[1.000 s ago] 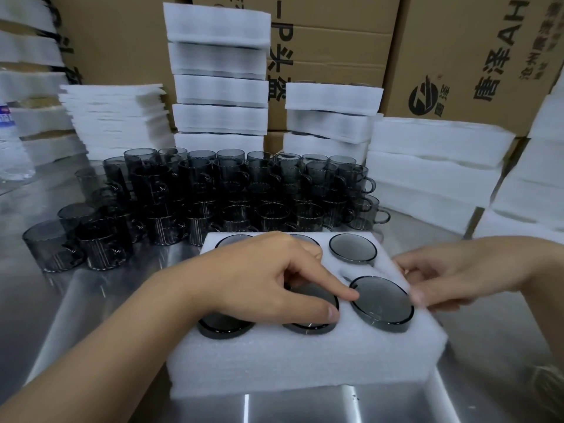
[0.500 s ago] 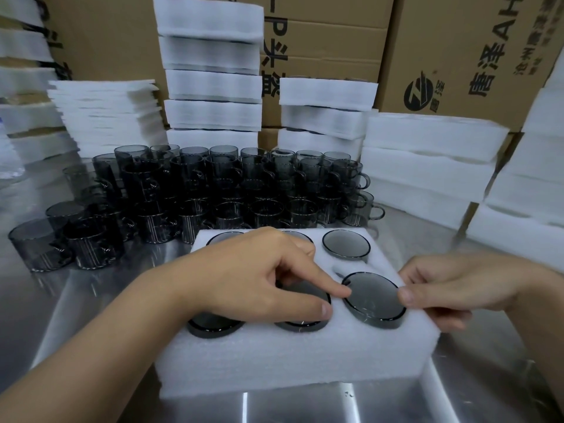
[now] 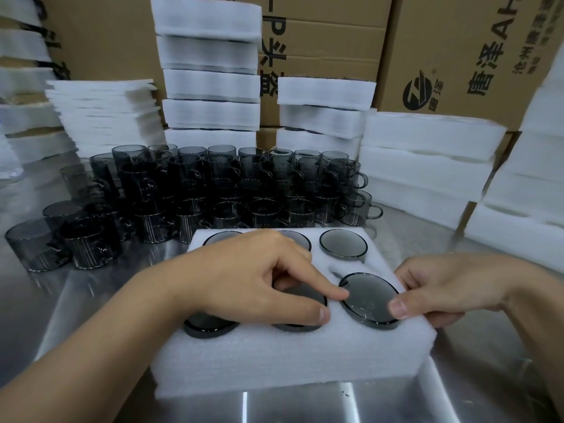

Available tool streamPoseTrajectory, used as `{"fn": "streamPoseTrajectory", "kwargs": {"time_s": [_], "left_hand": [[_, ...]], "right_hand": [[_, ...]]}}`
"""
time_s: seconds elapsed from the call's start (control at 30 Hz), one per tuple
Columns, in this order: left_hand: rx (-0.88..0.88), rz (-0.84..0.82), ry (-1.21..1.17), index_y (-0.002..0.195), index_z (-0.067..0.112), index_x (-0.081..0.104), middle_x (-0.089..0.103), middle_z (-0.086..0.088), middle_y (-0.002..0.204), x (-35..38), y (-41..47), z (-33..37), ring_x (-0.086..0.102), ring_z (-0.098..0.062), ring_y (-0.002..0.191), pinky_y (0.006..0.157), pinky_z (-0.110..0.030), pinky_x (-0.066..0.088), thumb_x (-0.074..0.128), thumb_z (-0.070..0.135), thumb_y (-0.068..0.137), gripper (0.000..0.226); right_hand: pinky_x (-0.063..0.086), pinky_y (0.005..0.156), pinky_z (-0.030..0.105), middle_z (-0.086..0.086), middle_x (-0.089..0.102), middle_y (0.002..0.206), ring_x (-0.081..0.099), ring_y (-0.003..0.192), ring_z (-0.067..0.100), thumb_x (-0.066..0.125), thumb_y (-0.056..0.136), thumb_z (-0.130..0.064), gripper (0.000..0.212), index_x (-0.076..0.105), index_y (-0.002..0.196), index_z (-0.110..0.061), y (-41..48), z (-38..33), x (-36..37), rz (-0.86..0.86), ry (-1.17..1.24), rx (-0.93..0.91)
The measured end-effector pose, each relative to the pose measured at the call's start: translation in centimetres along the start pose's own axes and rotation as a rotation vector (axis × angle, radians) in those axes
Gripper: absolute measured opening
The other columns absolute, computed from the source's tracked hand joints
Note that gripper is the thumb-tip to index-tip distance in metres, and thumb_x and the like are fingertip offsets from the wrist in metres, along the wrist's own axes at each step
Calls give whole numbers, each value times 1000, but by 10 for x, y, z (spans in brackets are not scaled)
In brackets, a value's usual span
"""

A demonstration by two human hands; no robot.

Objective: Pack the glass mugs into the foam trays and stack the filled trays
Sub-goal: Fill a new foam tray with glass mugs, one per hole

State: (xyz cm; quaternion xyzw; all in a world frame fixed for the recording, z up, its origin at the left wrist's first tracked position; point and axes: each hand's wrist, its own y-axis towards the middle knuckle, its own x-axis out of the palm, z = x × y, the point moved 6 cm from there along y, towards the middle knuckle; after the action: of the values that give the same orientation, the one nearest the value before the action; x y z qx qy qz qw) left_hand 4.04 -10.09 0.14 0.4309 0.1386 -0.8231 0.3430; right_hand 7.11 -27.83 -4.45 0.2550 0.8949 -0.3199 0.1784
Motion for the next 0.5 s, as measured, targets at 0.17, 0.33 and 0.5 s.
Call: {"fn": "streamPoseTrajectory", "kwargs": {"time_s": [0.17,0.33,0.5], "left_hand": [[-12,5,7,106,51,67,43,10,64,0,0,-1,49,-18,65,70,-46,44,61,54,73,34],[-38,10,19,110,46,68,49,13,67,-1,-3,0,51,-14,74,72,-36,44,65,41,78,32],[-28,37,176,122,53,56,50,17,91,3,-20,4,44,-3,98,91,-19,35,60,51,78,44]], "right_hand": [[19,41,17,1,30,48,23,40,8,68,63,-62,40,60,57,-23,-1,0,0,35,-2,24],[25,45,17,-9,36,48,29,44,7,63,36,-89,71,50,58,-23,-18,-12,-14,377,-215,32],[34,51,13,-11,57,61,46,52,4,68,52,-78,51,61,75,-33,-47,-39,-4,756,-318,-238]]}}
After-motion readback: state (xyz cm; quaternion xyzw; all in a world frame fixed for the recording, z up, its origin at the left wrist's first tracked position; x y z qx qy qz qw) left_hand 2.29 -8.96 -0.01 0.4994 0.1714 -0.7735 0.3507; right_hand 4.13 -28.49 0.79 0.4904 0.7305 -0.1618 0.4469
